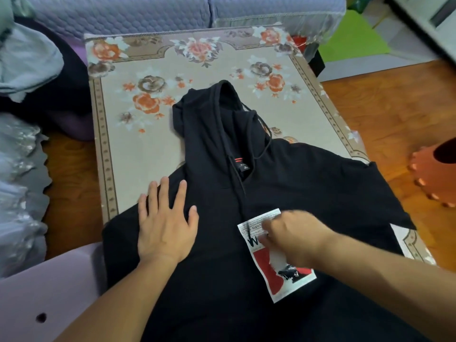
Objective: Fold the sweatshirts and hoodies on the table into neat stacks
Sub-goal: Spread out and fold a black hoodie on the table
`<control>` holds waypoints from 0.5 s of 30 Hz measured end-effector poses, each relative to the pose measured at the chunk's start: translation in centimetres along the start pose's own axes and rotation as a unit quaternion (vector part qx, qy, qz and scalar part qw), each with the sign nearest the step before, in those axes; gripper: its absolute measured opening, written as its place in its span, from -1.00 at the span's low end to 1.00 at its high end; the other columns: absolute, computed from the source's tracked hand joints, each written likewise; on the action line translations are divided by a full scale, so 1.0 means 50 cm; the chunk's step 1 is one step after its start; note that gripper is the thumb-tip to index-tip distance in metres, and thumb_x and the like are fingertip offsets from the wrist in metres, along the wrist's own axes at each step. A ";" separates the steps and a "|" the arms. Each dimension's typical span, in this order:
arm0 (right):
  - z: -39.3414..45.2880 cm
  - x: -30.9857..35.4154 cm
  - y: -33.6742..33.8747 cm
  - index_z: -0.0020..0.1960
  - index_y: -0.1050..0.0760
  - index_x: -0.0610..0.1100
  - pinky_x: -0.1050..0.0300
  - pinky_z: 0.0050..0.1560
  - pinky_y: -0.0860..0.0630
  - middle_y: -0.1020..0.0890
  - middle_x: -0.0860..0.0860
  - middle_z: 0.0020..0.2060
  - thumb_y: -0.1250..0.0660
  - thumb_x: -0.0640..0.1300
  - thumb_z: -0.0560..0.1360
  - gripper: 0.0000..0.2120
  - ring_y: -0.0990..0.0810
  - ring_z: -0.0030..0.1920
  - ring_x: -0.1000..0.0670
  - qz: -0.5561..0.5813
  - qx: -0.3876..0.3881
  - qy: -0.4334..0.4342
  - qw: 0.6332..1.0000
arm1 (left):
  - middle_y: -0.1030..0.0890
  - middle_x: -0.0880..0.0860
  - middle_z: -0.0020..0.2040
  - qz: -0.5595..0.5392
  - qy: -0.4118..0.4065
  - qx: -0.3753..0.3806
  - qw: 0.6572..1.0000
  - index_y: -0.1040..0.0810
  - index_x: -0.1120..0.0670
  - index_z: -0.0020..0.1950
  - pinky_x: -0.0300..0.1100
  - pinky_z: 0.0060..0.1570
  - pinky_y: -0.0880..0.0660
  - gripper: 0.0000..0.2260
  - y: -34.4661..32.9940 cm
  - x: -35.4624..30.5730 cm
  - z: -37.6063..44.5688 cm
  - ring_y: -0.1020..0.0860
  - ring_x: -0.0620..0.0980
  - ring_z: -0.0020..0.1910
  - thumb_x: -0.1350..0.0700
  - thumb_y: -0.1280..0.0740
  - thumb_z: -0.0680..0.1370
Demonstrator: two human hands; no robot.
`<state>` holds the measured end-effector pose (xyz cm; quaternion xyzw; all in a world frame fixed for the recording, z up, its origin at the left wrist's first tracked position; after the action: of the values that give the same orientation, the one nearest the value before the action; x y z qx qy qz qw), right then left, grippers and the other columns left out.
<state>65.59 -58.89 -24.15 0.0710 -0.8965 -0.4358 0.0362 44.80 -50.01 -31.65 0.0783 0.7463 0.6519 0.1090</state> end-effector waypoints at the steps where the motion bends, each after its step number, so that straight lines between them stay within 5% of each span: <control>1: -0.009 -0.007 -0.015 -0.08 -0.43 -0.03 0.04 -0.14 -0.43 -0.56 -0.03 -0.13 -0.15 0.05 0.64 -0.79 -0.55 -0.11 -0.18 0.015 0.016 -0.020 1.000 | -0.08 0.16 0.66 0.001 0.000 -0.002 1.000 -0.06 -0.05 0.67 0.19 0.59 -0.01 -0.41 0.000 0.000 0.000 0.02 0.18 0.65 -0.20 0.02 0.67; 4: 0.046 -0.082 0.036 0.09 -0.48 -0.05 -0.02 -0.09 -0.50 -0.53 -0.06 0.00 -0.19 -0.11 0.61 -0.88 -0.58 -0.02 -0.22 0.045 -0.158 -0.109 0.980 | -0.06 0.16 0.67 0.008 0.002 -0.001 1.000 -0.04 -0.05 0.68 0.19 0.59 0.00 -0.41 -0.002 -0.001 -0.001 0.04 0.17 0.65 -0.20 0.04 0.67; 6: 0.112 -0.145 0.076 0.34 -0.43 -0.07 -0.09 0.03 -0.53 -0.48 -0.10 0.21 -0.26 -0.24 0.55 -0.63 -0.52 0.13 -0.24 0.093 -0.247 -0.128 0.956 | -0.06 0.15 0.67 0.008 0.001 -0.003 1.000 -0.02 -0.06 0.68 0.19 0.59 0.00 -0.41 -0.001 -0.002 -0.001 0.04 0.17 0.65 -0.20 0.04 0.67; 8: 0.177 -0.168 0.093 0.41 -0.41 -0.13 -0.19 0.16 -0.51 -0.42 -0.16 0.34 -0.33 -0.29 0.47 -0.50 -0.41 0.25 -0.30 0.058 -0.256 -0.102 0.960 | -0.06 0.16 0.67 0.007 0.001 -0.004 1.000 -0.03 -0.05 0.68 0.19 0.59 -0.01 -0.41 0.000 -0.003 -0.001 0.03 0.17 0.65 -0.20 0.03 0.66; 11: 0.205 -0.162 0.111 -0.01 -0.59 -0.28 -0.26 0.27 -0.40 -0.57 -0.25 0.08 -0.36 -0.24 0.43 -0.84 -0.44 0.22 -0.36 -0.070 -0.314 -0.053 0.945 | -0.06 0.16 0.67 0.011 0.000 -0.003 1.000 -0.03 -0.06 0.68 0.19 0.59 -0.01 -0.41 -0.001 -0.002 0.001 0.03 0.17 0.65 -0.21 0.04 0.66; 13: 0.167 -0.149 0.131 -0.17 -0.56 -0.25 -0.19 0.34 -0.33 -0.60 -0.19 -0.16 -0.32 -0.13 0.51 -0.81 -0.53 0.08 -0.28 -0.113 -0.343 -0.041 0.932 | -0.07 0.16 0.67 0.010 0.001 -0.006 1.000 -0.04 -0.05 0.68 0.19 0.59 -0.01 -0.41 -0.002 -0.001 0.002 0.02 0.18 0.65 -0.20 0.04 0.66; 15: 0.107 -0.142 0.123 -0.22 -0.45 -0.17 -0.16 0.21 -0.45 -0.56 -0.13 -0.38 -0.27 -0.08 0.57 -0.76 -0.56 -0.23 -0.23 -0.100 -0.347 -0.031 0.932 | -0.07 0.16 0.67 0.006 0.001 -0.001 1.000 -0.04 -0.05 0.68 0.20 0.59 -0.02 -0.41 -0.004 -0.001 0.001 0.02 0.18 0.65 -0.20 0.04 0.66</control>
<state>71.32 -49.85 -22.62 0.1299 -0.6783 -0.7231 -0.0127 44.86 -50.02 -31.86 0.0824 0.7450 0.6537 0.1042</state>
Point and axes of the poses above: each hand's wrist, its own z-axis towards the middle knuckle, its own y-axis out of the back of the hand, x = y × z, the point moved 7 cm from there along z, towards the middle knuckle
